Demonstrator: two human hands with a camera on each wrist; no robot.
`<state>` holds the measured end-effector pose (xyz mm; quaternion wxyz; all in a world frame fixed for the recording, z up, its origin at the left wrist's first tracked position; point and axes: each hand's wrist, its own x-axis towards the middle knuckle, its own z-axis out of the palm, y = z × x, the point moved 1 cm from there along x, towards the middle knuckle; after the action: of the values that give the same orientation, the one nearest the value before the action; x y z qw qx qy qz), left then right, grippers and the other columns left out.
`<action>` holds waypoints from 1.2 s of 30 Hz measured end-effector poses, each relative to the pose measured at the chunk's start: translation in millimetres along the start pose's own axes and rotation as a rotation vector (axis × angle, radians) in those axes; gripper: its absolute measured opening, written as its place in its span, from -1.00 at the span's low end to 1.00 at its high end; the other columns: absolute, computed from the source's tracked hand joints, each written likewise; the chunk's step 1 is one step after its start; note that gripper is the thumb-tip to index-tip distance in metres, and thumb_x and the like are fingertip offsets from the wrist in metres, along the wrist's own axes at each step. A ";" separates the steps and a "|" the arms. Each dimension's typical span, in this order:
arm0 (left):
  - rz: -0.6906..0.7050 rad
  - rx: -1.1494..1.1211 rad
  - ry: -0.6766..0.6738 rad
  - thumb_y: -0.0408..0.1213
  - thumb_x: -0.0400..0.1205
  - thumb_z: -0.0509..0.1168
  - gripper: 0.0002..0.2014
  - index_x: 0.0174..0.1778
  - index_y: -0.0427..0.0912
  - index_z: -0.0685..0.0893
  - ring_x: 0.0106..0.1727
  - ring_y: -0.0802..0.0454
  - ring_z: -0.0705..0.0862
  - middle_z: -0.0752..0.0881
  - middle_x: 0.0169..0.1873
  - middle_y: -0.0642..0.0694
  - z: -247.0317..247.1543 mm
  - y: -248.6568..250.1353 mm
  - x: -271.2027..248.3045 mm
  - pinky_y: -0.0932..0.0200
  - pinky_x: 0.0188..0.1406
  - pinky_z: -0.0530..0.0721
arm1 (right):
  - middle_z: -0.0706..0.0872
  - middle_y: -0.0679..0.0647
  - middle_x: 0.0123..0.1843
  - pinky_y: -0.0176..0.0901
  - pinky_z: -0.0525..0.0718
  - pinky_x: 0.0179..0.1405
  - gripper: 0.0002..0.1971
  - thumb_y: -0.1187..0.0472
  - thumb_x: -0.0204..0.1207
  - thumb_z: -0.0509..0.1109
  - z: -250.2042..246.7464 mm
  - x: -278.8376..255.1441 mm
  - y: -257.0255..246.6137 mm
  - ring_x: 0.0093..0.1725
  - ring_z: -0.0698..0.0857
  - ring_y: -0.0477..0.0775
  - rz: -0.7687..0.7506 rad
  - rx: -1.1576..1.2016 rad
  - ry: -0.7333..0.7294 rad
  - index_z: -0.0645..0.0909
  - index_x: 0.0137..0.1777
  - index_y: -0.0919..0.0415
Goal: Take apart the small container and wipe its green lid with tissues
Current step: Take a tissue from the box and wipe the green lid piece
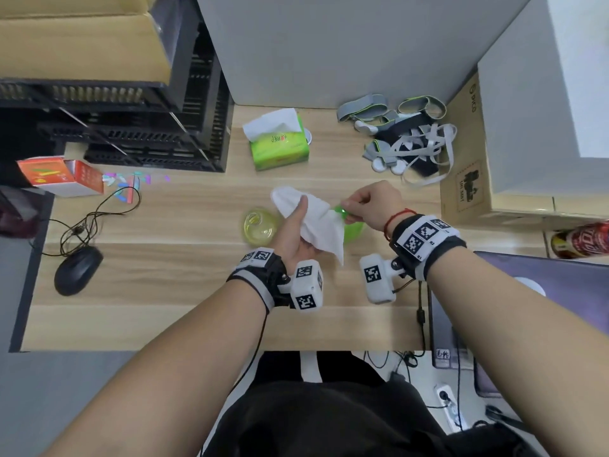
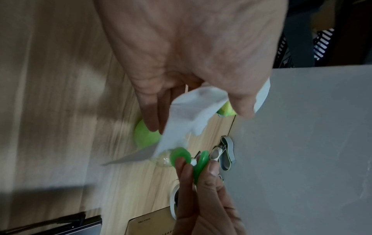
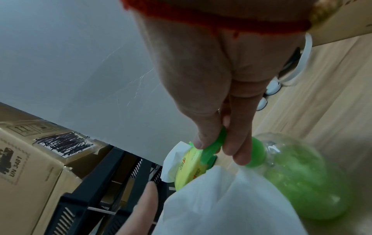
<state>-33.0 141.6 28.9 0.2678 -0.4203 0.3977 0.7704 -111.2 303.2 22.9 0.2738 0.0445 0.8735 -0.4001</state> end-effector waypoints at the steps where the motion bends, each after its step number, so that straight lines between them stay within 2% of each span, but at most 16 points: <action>1: -0.004 0.019 0.003 0.22 0.65 0.15 -0.41 0.32 -0.23 0.60 0.14 -0.17 0.75 0.79 0.09 -0.23 3.2 1.8 -1.1 -0.13 0.20 0.70 | 0.86 0.08 -0.34 0.05 0.79 0.08 -0.81 0.08 0.49 0.52 -2.1 0.5 0.7 -0.19 0.86 0.05 -0.005 0.006 -0.002 0.78 -0.32 0.11; 2: 0.008 0.047 0.026 0.19 0.68 0.12 -0.41 0.36 -0.26 0.57 0.12 -0.18 0.75 0.77 0.11 -0.24 6.2 3.4 -2.9 -0.09 0.07 0.77 | 0.86 0.07 -0.34 0.05 0.80 0.08 -0.82 0.09 0.48 0.53 -4.1 1.2 1.1 -0.19 0.86 0.05 -0.012 0.007 -0.009 0.78 -0.32 0.11; 4: 0.056 0.131 0.110 -0.06 0.77 0.11 -0.51 0.48 -0.35 0.47 0.06 -0.22 0.76 0.73 0.17 -0.25 10.9 4.8 -4.7 0.04 -0.30 0.83 | 0.86 0.07 -0.33 0.03 0.80 0.07 -0.85 0.10 0.46 0.55 -6.3 2.8 1.8 -0.19 0.86 0.05 -0.015 0.003 -0.039 0.79 -0.30 0.10; 6: 0.108 0.209 0.134 -0.27 0.78 0.12 -0.64 0.46 -0.35 0.50 -0.19 -0.09 0.75 0.76 -0.03 -0.17 14.5 6.6 -4.5 0.21 -0.62 0.73 | 0.86 0.12 -0.31 0.03 0.81 0.07 -0.89 0.13 0.43 0.58 -5.9 3.6 1.2 -0.19 0.87 0.08 -0.004 0.041 -0.070 0.80 -0.27 0.13; 7: 0.119 0.222 0.131 -0.31 0.78 0.11 -0.67 0.44 -0.32 0.53 -0.25 -0.03 0.73 0.75 -0.14 -0.12 16.2 7.4 -4.7 0.24 -0.65 0.68 | 0.86 0.14 -0.30 0.04 0.82 0.06 -0.90 0.17 0.42 0.59 -5.7 3.6 0.8 -0.19 0.87 0.11 0.008 0.087 -0.080 0.79 -0.23 0.18; 10: 0.109 0.222 0.139 -0.34 0.77 0.11 -0.68 0.43 -0.29 0.54 -0.26 -0.02 0.72 0.73 -0.19 -0.10 18.5 9.4 -5.2 0.23 -0.58 0.66 | 0.81 0.15 -0.25 -0.02 0.84 0.00 -0.77 0.23 0.37 0.63 -8.8 2.7 0.3 -0.12 0.84 0.18 0.084 0.232 -0.101 0.76 -0.06 0.35; 12: 0.098 0.228 0.141 -0.34 0.77 0.11 -0.67 0.44 -0.32 0.52 -0.25 -0.01 0.72 0.74 -0.15 -0.12 17.9 9.2 -5.8 0.22 -0.59 0.67 | 0.80 0.14 -0.22 -0.03 0.83 0.01 -0.70 0.18 0.33 0.66 -10.7 3.5 2.0 -0.10 0.84 0.21 0.127 0.245 -0.115 0.75 -0.03 0.34; 16: 0.087 0.225 0.105 -0.33 0.78 0.13 -0.63 0.46 -0.43 0.48 -0.27 -0.04 0.70 0.69 0.25 -0.38 20.8 8.6 -7.4 0.27 -0.72 0.65 | 0.81 0.13 -0.21 0.10 0.82 0.04 -0.62 0.07 0.25 0.70 -11.6 9.5 2.7 -0.10 0.85 0.25 0.167 0.178 -0.108 0.74 -0.06 0.29; 19: 0.086 0.243 0.098 -0.32 0.78 0.14 -0.63 0.45 -0.44 0.48 -0.29 -0.01 0.68 0.65 0.32 -0.41 23.9 8.2 -9.5 0.30 -0.74 0.64 | 0.83 0.12 -0.20 0.09 0.84 -0.02 -0.58 0.00 0.21 0.71 -9.5 13.7 2.9 -0.15 0.87 0.19 0.206 0.125 -0.098 0.73 -0.06 0.25; 24: 0.071 0.250 0.101 -0.31 0.78 0.13 -0.62 0.46 -0.44 0.47 0.02 -0.17 0.74 0.65 0.32 -0.39 24.1 6.9 -11.4 0.31 -0.72 0.66 | 0.83 0.12 -0.20 0.11 0.86 -0.14 -0.55 -0.11 0.19 0.70 -2.0 15.1 8.1 -0.29 0.86 0.13 0.203 0.020 -0.021 0.71 -0.12 0.21; 27: 0.086 0.292 0.134 -0.29 0.78 0.13 -0.64 0.44 -0.41 0.48 0.25 -0.27 0.68 0.67 0.28 -0.35 24.9 6.7 -9.9 0.37 -0.70 0.65 | 0.85 0.11 -0.19 0.11 0.86 -0.12 -0.52 -0.21 0.15 0.67 -7.3 14.5 6.5 -0.30 0.87 0.11 0.202 -0.023 -0.054 0.72 -0.14 0.16; 29: 0.086 0.300 0.128 -0.28 0.78 0.12 -0.64 0.44 -0.40 0.48 0.19 -0.19 0.69 0.63 0.35 -0.40 25.7 6.6 -8.9 0.28 -0.56 0.70 | 0.86 0.08 -0.16 0.08 0.86 -0.09 -0.51 -0.24 0.14 0.66 -12.7 13.4 6.5 -0.29 0.87 0.07 0.209 -0.015 -0.092 0.73 -0.13 0.14; 31: 0.080 0.307 0.131 -0.28 0.78 0.13 -0.63 0.46 -0.40 0.48 0.07 0.03 0.64 0.62 0.36 -0.41 24.9 7.1 -9.0 0.24 -0.51 0.70 | 0.85 0.09 -0.15 0.07 0.86 -0.10 -0.53 -0.21 0.18 0.66 -14.8 13.5 5.7 -0.28 0.87 0.08 0.204 -0.026 -0.104 0.73 -0.12 0.14; 33: 0.067 0.296 0.128 -0.28 0.78 0.13 -0.62 0.47 -0.39 0.47 0.07 0.07 0.63 0.62 0.37 -0.41 23.5 6.9 -7.0 0.20 -0.45 0.72 | 0.85 0.12 -0.15 0.08 0.86 -0.13 -0.54 -0.18 0.20 0.66 -12.1 14.1 3.9 -0.26 0.87 0.13 0.201 -0.046 -0.088 0.72 -0.12 0.17; 35: 0.063 0.305 0.134 -0.27 0.78 0.12 -0.62 0.47 -0.39 0.47 0.08 0.08 0.62 0.61 0.38 -0.41 24.1 7.1 -6.8 0.08 -0.17 0.68 | 0.85 0.14 -0.17 0.12 0.86 -0.15 -0.56 -0.16 0.21 0.66 -8.5 15.6 1.6 -0.23 0.86 0.18 0.197 -0.070 -0.067 0.71 -0.14 0.19; 36: 0.068 0.313 0.140 -0.28 0.78 0.12 -0.62 0.47 -0.40 0.46 0.08 0.08 0.61 0.61 0.38 -0.42 25.2 7.5 -7.9 0.05 -0.12 0.65 | 0.84 0.14 -0.19 0.13 0.86 -0.15 -0.56 -0.16 0.21 0.66 -7.8 16.1 1.1 -0.23 0.86 0.19 0.195 -0.089 -0.060 0.71 -0.16 0.19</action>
<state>-45.5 158.0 47.0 0.2755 -0.4123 0.5444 0.6766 -127.9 307.3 18.0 0.3392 0.1050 0.8734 -0.3334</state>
